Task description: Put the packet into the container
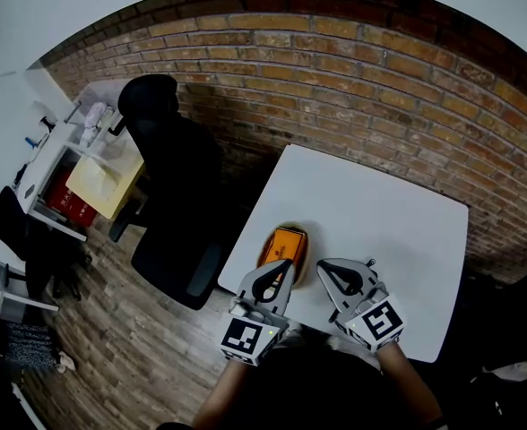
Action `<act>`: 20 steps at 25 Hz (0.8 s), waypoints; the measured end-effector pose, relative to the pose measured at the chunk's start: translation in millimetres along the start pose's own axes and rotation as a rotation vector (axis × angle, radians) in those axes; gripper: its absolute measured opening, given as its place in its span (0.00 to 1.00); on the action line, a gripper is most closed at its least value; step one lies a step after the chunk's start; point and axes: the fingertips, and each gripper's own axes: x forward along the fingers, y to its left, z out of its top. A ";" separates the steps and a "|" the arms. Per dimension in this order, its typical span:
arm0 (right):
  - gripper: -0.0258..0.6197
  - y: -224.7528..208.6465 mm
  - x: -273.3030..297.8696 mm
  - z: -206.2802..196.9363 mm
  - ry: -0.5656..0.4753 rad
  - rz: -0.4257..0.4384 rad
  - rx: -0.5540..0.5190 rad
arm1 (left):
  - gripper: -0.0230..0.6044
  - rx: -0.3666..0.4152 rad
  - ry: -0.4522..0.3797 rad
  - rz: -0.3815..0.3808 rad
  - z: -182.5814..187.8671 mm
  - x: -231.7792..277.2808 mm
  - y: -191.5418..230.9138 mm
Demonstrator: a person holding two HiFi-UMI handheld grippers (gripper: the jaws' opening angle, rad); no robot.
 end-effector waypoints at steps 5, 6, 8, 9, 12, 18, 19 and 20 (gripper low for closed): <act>0.04 1.2 1.0 7.9 -0.018 0.009 0.002 | 0.05 -0.013 0.002 0.002 -0.2 2.2 1.2; 0.04 1.0 0.9 8.8 -0.020 0.009 0.003 | 0.05 -0.003 0.004 -0.001 -0.4 2.9 1.0; 0.04 0.4 0.8 9.8 -0.024 0.009 0.006 | 0.05 0.022 0.006 -0.009 -1.8 4.5 0.7; 0.04 0.3 0.9 9.8 -0.025 0.010 0.009 | 0.05 0.020 0.006 -0.009 -2.3 5.0 0.4; 0.04 0.4 1.3 10.2 -0.026 0.014 0.009 | 0.05 -0.013 0.004 -0.006 -1.2 5.9 -1.7; 0.04 -2.9 1.1 10.1 -0.026 0.021 0.001 | 0.05 0.019 0.010 -0.009 -5.0 10.2 -4.4; 0.04 -2.8 0.9 10.3 -0.026 0.023 0.000 | 0.05 0.012 0.008 -0.009 -4.8 10.4 -5.0; 0.04 -2.7 0.6 10.5 -0.027 0.025 0.000 | 0.05 0.006 0.007 -0.009 -4.8 10.6 -5.7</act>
